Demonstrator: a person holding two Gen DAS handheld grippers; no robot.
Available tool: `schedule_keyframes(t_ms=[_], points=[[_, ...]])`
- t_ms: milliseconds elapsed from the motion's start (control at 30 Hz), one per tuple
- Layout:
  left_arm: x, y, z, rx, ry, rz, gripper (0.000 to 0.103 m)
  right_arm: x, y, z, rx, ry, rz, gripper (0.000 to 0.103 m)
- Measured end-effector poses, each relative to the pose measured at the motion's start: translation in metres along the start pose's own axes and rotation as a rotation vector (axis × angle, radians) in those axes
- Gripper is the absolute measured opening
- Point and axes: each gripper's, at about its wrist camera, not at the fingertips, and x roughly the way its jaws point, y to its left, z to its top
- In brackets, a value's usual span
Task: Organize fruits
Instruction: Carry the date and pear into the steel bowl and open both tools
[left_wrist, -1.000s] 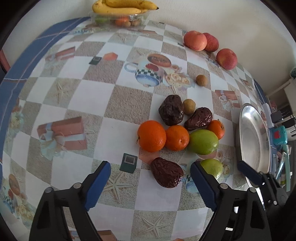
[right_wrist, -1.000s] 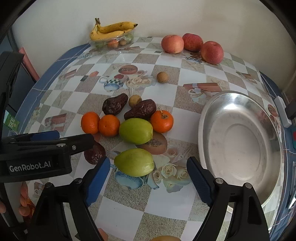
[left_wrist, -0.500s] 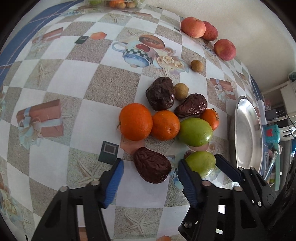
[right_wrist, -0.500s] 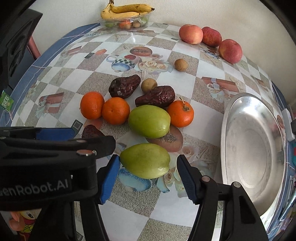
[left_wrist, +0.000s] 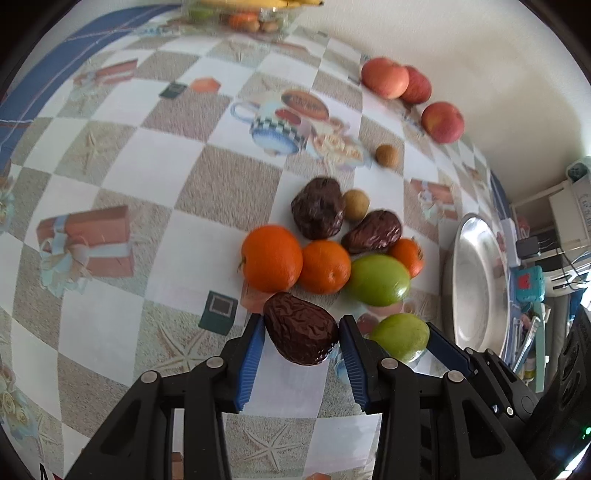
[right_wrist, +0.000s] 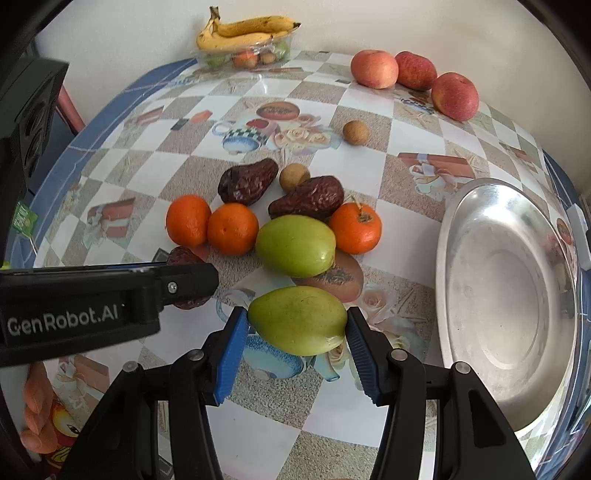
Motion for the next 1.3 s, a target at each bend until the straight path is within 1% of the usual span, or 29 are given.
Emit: schedule_keyframes(t_ms=[167,367,467,600,667,800,967,1067,1167,1300], points=[[-0.015,-0.008,0.001,0.035,-0.062,-0.009,0.044,-0.017,-0.012,0.002,0.055,-0.064,0.003,0.056],[-0.02,-0.039,0.006,0.111,-0.112,-0.034,0.044,-0.034,-0.042,0.001,0.171,-0.13,-0.027,0.056],[-0.018,-0.061,0.007,0.164,-0.124,-0.044,0.044,-0.04,-0.066,-0.003,0.255,-0.145,-0.092,0.056],[-0.013,-0.093,0.003,0.257,-0.137,-0.058,0.044,-0.043,-0.099,-0.014,0.379,-0.13,-0.183,0.056],[-0.009,-0.107,0.002,0.294,-0.144,-0.064,0.044,-0.044,-0.116,-0.019,0.431,-0.127,-0.208,0.056],[0.004,-0.133,0.003,0.317,-0.135,-0.108,0.044,-0.049,-0.138,-0.03,0.509,-0.125,-0.24,0.056],[0.026,-0.165,0.002,0.371,-0.108,-0.134,0.044,-0.045,-0.147,-0.036,0.532,-0.096,-0.243,0.056],[0.038,-0.172,-0.002,0.381,-0.075,-0.139,0.045,-0.041,-0.147,-0.038,0.526,-0.076,-0.237,0.056],[0.046,-0.172,-0.004,0.387,-0.046,-0.12,0.046,-0.037,-0.148,-0.038,0.524,-0.06,-0.228,0.056],[0.048,-0.169,-0.004,0.376,-0.032,-0.129,0.047,-0.034,-0.146,-0.037,0.516,-0.047,-0.227,0.056]])
